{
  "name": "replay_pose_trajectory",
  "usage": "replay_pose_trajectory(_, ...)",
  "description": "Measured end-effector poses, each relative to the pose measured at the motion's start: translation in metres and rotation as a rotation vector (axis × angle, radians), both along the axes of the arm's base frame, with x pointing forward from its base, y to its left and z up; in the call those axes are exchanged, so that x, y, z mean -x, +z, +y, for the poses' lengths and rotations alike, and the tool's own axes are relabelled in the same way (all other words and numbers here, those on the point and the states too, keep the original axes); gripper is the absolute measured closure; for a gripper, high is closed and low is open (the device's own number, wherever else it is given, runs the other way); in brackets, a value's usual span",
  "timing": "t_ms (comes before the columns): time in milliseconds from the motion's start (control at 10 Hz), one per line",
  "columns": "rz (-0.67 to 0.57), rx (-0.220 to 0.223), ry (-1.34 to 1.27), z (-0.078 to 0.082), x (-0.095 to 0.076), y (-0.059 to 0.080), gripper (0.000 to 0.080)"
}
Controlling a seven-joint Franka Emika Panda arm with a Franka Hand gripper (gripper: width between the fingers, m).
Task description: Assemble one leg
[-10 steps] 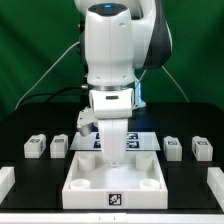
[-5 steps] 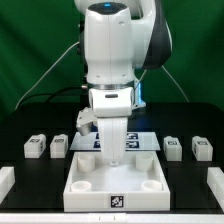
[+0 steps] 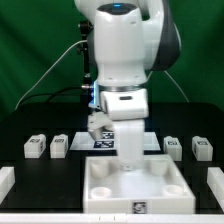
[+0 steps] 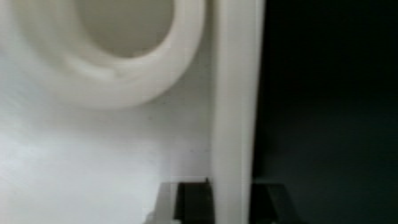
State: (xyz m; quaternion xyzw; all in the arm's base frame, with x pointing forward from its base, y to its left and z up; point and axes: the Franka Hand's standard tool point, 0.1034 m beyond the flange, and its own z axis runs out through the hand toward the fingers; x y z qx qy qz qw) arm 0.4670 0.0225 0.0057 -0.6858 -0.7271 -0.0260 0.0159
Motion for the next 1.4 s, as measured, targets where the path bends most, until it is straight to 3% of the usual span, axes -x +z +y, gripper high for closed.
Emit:
replay_pose_trajectory(300, 0.03, -0.017, -0.058, 0.031, -0.029, 0.0, 0.0747)
replay_pose_trajectory(700, 0.141, 0.006, -0.083, 0.038, -0.03, 0.004, 0.0742)
replay_pose_trajectory(1000, 0.132, -0.002, -0.074, 0.041, -0.029, 0.003, 0.0741)
replay_pose_trajectory(1100, 0.132, -0.002, -0.076, 0.041, -0.029, 0.003, 0.0686)
replay_pose_trajectory(1200, 0.132, -0.002, -0.077, 0.041, -0.029, 0.003, 0.0686)
replay_pose_trajectory(1400, 0.132, -0.002, -0.077, 0.041, -0.029, 0.003, 0.037)
